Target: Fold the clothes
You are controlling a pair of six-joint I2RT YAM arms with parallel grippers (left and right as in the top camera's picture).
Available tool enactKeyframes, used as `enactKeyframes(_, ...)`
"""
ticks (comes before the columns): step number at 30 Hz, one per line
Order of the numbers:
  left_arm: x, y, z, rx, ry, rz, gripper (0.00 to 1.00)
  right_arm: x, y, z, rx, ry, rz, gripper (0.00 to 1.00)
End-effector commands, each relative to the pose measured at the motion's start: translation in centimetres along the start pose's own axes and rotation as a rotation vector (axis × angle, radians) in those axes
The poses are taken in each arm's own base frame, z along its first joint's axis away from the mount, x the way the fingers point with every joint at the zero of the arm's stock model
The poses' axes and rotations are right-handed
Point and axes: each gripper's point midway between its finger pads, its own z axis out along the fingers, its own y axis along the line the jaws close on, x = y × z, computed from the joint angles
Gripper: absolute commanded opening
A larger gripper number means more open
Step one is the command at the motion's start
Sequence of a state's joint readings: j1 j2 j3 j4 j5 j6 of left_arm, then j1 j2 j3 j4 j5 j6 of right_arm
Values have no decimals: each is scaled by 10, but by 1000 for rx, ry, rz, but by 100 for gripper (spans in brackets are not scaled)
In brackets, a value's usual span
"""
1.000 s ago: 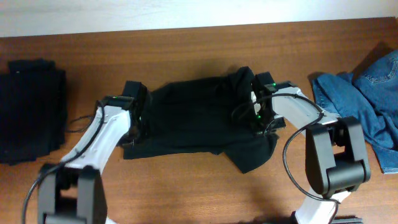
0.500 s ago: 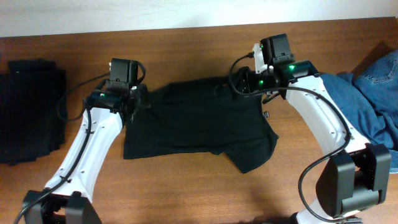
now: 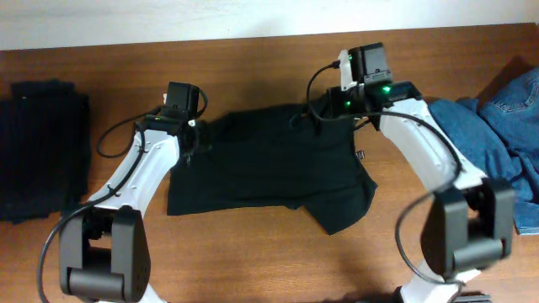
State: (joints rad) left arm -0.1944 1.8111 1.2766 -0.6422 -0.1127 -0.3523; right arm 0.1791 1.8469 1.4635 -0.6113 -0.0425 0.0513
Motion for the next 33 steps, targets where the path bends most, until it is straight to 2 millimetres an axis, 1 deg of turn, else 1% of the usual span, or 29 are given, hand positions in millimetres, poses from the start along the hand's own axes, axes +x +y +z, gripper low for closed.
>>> enactKeyframes(1,-5,-6,-3,31,-11,-3,38,16,-6,31,18,67,10,43)
enactKeyframes(4,-5,-6,-3,32,-11,-3,39,22,-4,49,5,85,11,44)
enactKeyframes(7,-7,-6,-3,34,-17,-3,40,22,-2,61,-9,80,11,45)
enactKeyframes(8,-7,-6,-3,34,-18,-3,40,21,-1,63,-15,75,7,48)
enactKeyframes(10,-8,-7,-3,36,-22,-4,40,16,8,63,-74,56,-36,49)
enactKeyframes(12,-9,-7,-3,37,-25,-4,40,11,13,63,-100,34,-54,49)
enactKeyframes(15,-11,-8,-3,40,-33,-5,40,4,13,63,-102,3,-76,52)
enactKeyframes(21,-11,-8,-3,40,-34,-5,41,-8,14,63,-99,-53,-202,54)
enactKeyframes(25,-7,-11,-3,58,-15,-4,41,-6,13,63,-92,-43,-240,54)
enactKeyframes(27,-6,-10,-3,56,-14,-3,41,-2,13,63,-93,-26,-238,53)
enactKeyframes(29,-7,-10,-3,56,-14,-4,45,4,12,63,-95,-5,-235,50)
enactKeyframes(30,-6,-10,-3,56,-14,-4,45,6,12,63,-96,6,-235,49)
enactKeyframes(33,-5,-10,-1,54,-8,-3,44,12,9,66,-83,27,-233,49)
